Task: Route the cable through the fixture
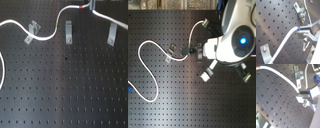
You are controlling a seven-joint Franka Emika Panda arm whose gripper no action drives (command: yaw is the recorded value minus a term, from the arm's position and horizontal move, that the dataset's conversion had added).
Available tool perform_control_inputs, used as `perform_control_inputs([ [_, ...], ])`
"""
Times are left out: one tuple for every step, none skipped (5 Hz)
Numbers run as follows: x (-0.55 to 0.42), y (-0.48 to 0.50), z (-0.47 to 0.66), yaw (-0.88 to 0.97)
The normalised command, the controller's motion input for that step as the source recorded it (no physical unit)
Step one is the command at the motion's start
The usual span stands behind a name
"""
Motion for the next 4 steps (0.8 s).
perform_control_inputs([
  [0.002, -0.302, 0.05, 0.0],
  [-0.103, -0.66, 0.15, -0.03],
  [-0.223, -0.571, 0.07, -0.03],
  [-0.144, -0.505, -0.01, -0.36],
])
